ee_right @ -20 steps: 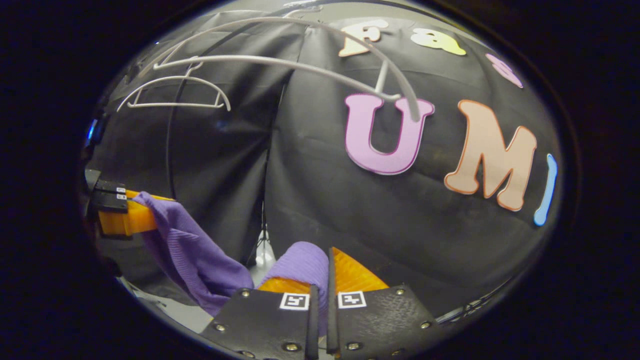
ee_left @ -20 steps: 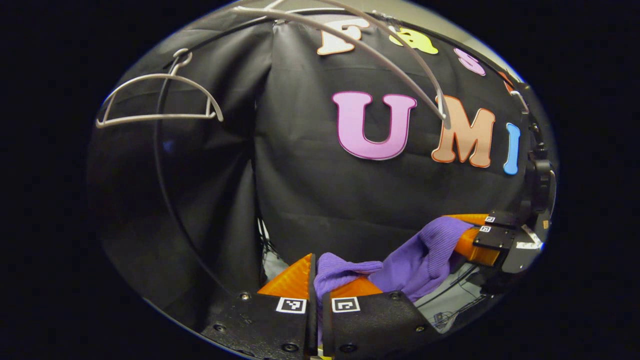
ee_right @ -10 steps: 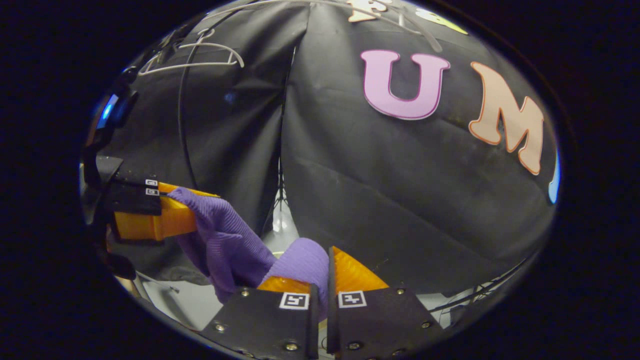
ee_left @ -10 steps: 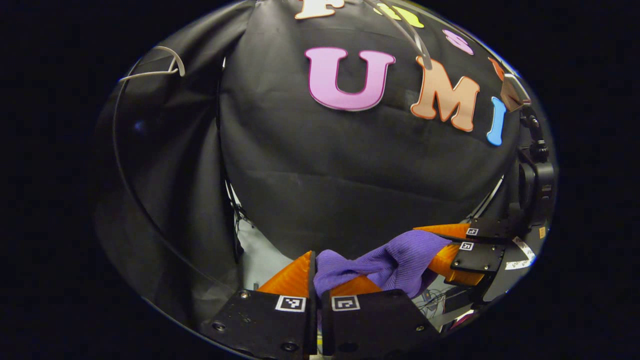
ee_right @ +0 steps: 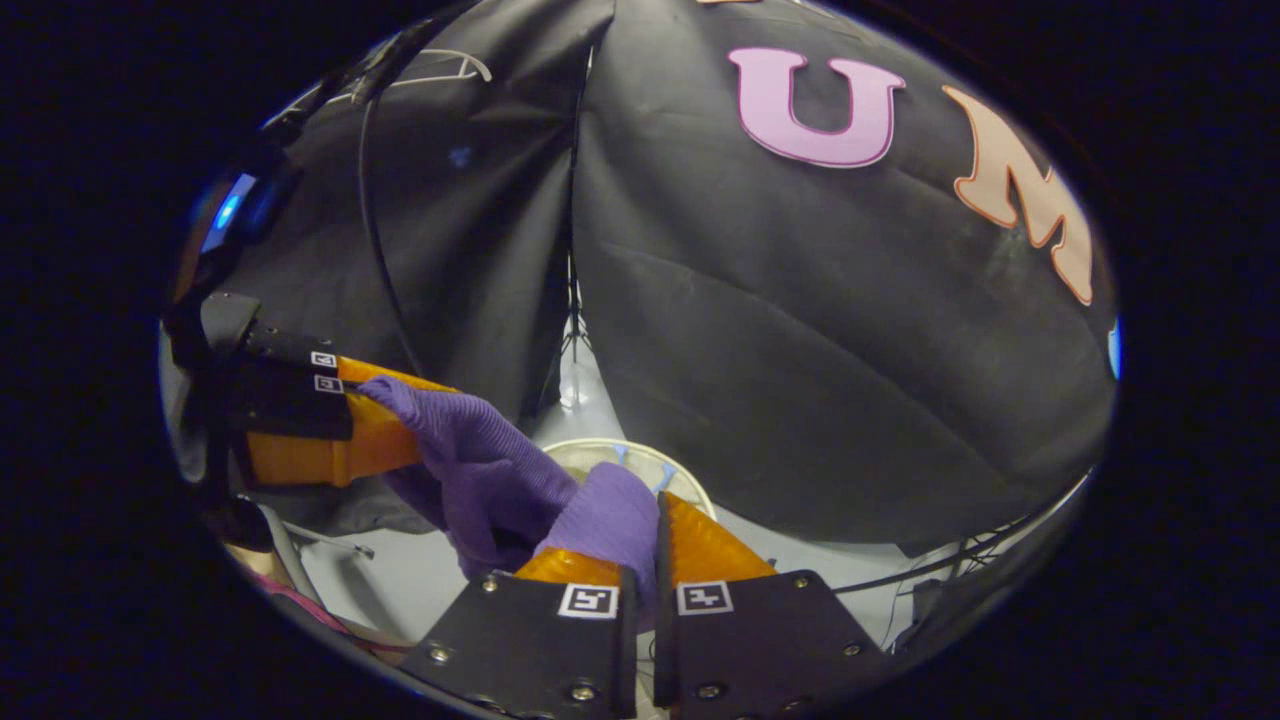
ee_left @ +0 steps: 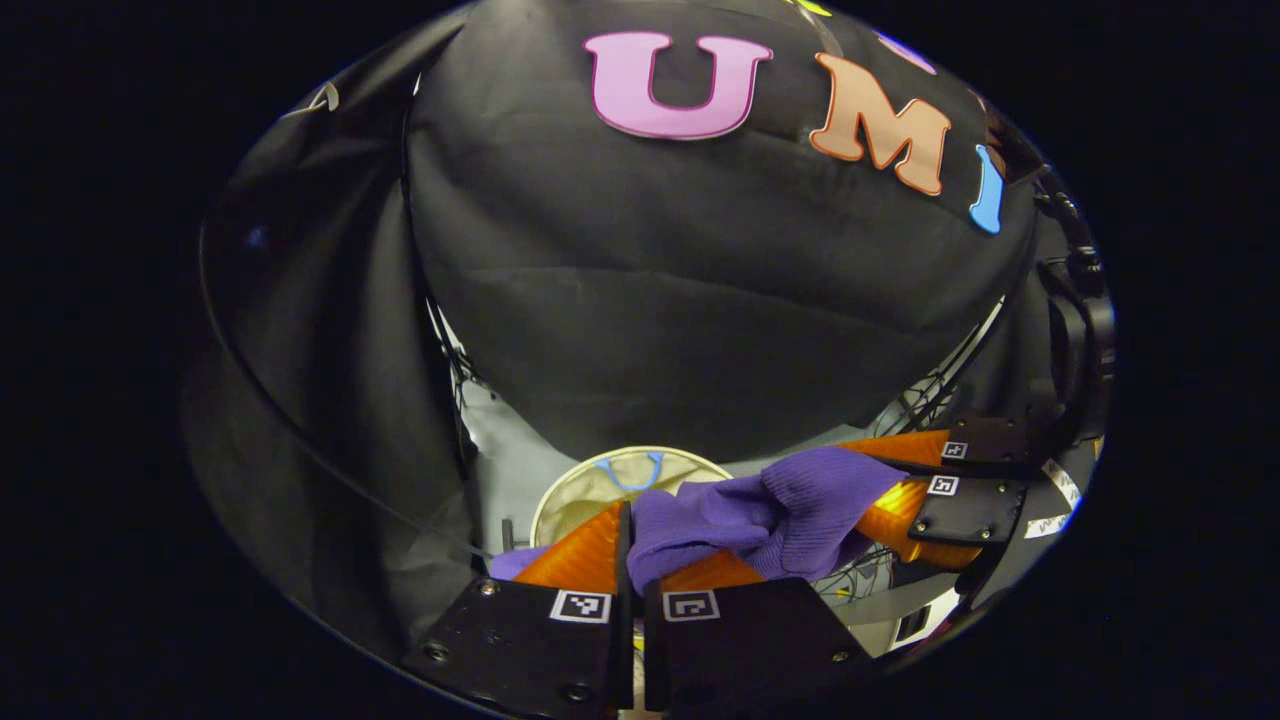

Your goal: Grasp the clothes on the hanger with both hands and then place them into the laundry hamper below.

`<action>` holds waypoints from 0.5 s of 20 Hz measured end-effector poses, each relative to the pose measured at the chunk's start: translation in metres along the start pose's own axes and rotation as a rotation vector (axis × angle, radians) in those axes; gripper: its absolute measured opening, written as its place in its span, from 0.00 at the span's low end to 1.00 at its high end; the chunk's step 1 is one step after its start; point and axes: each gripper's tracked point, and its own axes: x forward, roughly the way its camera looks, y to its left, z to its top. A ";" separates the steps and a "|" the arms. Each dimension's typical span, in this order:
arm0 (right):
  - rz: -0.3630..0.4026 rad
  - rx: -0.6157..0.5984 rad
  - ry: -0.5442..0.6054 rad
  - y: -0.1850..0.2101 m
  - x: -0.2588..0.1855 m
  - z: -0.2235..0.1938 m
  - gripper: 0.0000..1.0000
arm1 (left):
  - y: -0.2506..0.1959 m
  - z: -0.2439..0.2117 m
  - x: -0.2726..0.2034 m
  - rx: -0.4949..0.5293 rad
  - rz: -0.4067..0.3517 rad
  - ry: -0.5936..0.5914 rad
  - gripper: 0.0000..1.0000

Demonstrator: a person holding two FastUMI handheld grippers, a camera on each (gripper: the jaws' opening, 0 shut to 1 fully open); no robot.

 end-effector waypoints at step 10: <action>0.036 0.045 0.117 0.007 0.007 -0.044 0.07 | 0.005 -0.051 0.011 -0.112 -0.007 0.141 0.05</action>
